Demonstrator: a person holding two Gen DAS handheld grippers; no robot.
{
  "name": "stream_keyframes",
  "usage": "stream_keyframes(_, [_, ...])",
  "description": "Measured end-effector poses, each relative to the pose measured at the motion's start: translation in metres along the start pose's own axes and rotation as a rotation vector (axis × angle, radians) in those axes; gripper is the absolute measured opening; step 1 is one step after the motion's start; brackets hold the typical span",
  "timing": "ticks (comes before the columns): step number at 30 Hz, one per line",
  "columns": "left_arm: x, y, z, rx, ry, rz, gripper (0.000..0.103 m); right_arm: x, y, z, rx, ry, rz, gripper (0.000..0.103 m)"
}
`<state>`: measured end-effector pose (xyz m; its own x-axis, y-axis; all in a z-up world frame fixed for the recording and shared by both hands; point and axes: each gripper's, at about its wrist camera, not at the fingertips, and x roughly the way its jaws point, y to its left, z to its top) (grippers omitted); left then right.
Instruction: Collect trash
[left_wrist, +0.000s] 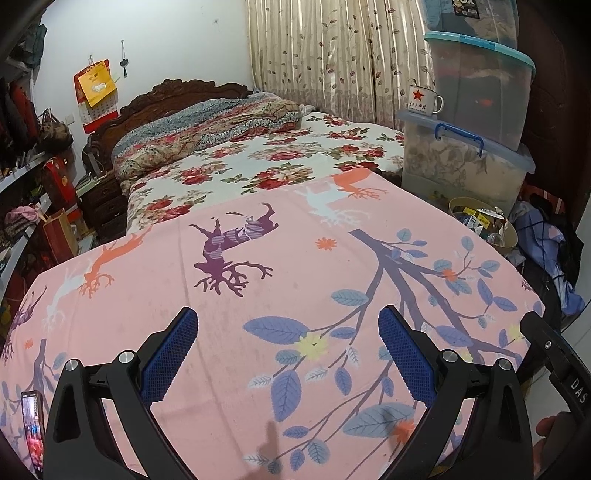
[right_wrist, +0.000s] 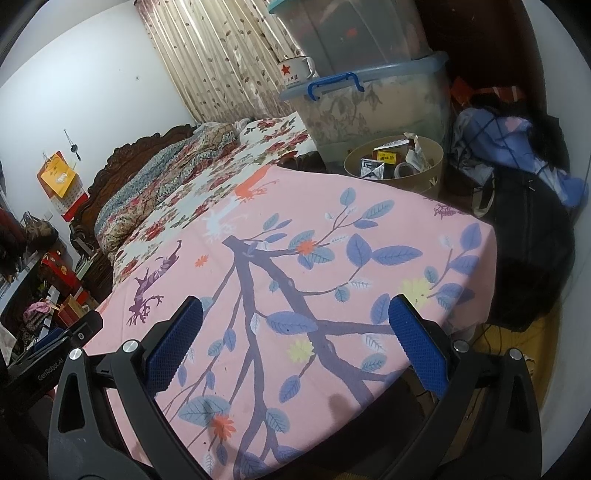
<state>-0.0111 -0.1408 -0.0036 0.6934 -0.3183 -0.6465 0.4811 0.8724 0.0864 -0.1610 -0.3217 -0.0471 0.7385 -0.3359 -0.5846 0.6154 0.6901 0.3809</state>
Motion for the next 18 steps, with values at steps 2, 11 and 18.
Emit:
stream_keyframes(2, [0.0002, -0.0008, -0.0006, 0.004, 0.0, 0.003, 0.094, 0.0002, 0.0006, -0.0004, 0.001, 0.002, 0.0, 0.099])
stream_keyframes(11, [0.0008, -0.0054, -0.0027, 0.022, 0.001, 0.009, 0.094, 0.001, -0.0005, -0.0029, 0.004, 0.004, 0.001, 0.099])
stream_keyframes(18, [0.0016, -0.0068, -0.0033, 0.025, 0.003, 0.011, 0.094, 0.0013, -0.0009, -0.0024, 0.004, 0.005, 0.001, 0.099])
